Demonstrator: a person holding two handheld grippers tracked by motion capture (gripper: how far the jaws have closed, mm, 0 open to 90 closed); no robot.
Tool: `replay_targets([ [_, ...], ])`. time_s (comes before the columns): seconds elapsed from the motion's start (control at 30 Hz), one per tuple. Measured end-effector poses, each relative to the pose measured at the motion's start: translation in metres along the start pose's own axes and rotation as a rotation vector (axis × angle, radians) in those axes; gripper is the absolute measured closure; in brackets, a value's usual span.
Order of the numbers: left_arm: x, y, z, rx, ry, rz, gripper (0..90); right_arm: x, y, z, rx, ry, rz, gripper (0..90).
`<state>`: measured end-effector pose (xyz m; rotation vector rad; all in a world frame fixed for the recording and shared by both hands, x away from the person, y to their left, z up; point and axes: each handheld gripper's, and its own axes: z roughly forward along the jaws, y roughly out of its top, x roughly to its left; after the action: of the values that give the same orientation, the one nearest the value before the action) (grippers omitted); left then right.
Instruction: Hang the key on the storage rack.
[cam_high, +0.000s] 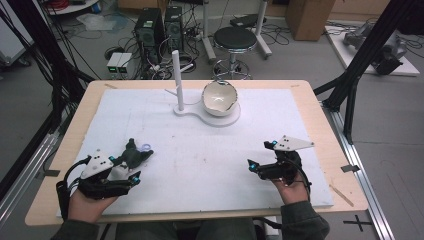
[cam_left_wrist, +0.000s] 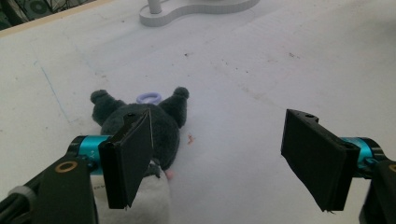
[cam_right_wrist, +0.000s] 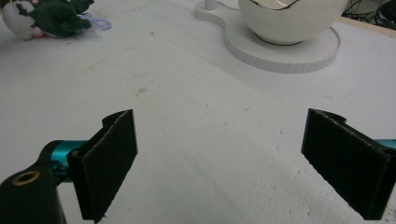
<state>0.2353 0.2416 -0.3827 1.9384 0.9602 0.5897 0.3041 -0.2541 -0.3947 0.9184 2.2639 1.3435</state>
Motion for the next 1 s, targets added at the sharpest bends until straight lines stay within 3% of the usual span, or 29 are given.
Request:
replay_targets([
  [0.53,0.024,0.010,0.005,0.024,0.052,-0.049,25.3,0.000,0.001,0.003,0.004,0.002,-0.009,9.7],
  [1.0,0.036,0.009,0.022,0.088,0.070,-0.073,26.5,0.001,0.000,0.005,0.016,0.010,-0.017,9.7],
])
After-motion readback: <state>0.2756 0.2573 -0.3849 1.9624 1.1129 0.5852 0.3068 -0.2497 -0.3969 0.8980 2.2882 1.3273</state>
